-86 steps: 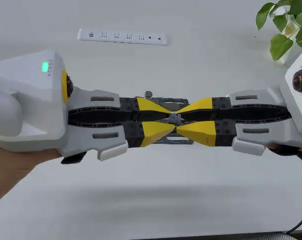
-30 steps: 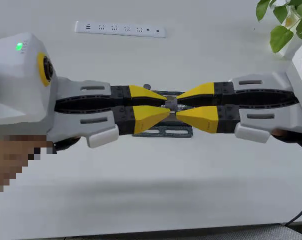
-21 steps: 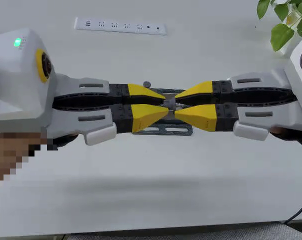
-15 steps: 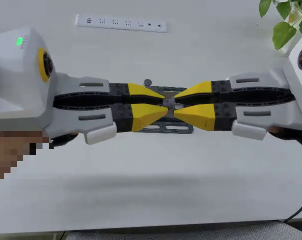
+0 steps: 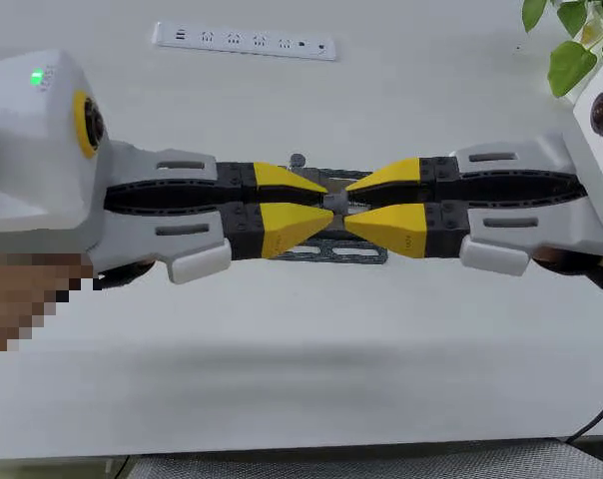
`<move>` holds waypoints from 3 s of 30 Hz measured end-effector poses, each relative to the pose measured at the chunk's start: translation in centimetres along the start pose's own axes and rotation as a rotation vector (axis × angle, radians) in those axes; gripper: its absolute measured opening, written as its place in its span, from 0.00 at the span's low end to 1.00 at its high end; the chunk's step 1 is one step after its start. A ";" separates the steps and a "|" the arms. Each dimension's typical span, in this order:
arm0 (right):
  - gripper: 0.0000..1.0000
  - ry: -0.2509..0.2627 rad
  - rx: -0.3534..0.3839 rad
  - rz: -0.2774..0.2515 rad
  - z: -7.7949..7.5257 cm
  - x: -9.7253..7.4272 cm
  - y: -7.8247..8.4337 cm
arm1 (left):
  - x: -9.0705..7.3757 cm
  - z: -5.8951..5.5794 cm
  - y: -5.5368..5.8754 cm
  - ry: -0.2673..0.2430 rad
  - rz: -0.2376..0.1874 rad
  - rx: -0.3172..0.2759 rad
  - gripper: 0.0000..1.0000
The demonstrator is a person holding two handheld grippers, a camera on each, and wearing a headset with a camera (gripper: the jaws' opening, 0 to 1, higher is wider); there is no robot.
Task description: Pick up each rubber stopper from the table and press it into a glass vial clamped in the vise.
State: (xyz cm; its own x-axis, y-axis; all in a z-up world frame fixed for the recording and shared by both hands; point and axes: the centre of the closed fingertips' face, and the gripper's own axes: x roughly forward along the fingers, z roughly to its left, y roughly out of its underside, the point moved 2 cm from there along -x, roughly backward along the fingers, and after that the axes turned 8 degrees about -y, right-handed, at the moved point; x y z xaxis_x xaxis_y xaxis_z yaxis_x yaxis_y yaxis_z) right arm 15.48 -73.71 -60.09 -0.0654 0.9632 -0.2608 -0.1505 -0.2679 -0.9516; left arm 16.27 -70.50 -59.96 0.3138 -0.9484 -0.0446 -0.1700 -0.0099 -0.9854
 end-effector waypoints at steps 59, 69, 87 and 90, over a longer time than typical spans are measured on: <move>0.05 0.075 0.073 0.341 -7.4 1.3 3.2 | -3.9 4.4 4.8 -0.194 0.091 0.050 0.44; 0.05 0.085 0.060 0.594 -11.0 2.4 5.5 | -5.0 6.3 7.6 -0.246 0.152 0.088 0.70; 0.05 0.019 0.007 0.916 -13.6 4.7 11.3 | -5.4 7.0 10.6 -0.271 0.157 0.051 0.85; 0.05 0.019 -0.010 0.954 -13.7 4.5 11.8 | -5.6 7.1 10.7 -0.278 0.150 0.049 0.86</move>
State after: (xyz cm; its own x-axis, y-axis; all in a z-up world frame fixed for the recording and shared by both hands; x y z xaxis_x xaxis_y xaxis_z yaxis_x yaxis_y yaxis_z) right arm 26.93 -72.24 -74.74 -0.1401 0.3389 -0.9303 -0.0338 -0.9407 -0.3376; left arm 19.35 -63.08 -71.39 0.5328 -0.8152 -0.2270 -0.1911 0.1454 -0.9707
